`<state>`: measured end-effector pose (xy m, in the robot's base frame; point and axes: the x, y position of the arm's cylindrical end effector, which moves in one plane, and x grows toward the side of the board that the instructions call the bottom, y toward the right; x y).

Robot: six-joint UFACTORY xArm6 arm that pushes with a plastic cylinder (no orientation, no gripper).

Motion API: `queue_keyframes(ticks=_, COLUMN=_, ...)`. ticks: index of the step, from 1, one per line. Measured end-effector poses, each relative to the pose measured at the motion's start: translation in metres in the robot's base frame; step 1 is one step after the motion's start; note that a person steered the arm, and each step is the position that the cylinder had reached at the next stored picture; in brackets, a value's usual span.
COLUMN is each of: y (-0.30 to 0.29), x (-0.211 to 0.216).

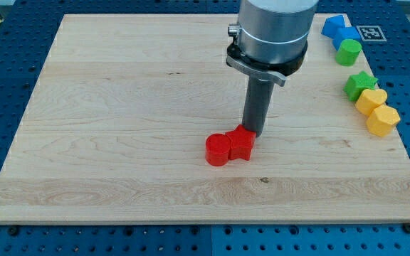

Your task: Place your arm below the yellow hexagon

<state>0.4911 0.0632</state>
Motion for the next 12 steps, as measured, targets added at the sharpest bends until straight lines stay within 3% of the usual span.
queue_keyframes(ticks=4, y=-0.015, x=0.0)
queue_keyframes(ticks=7, y=0.066, x=0.003)
queue_keyframes(ticks=12, y=0.237, x=0.051)
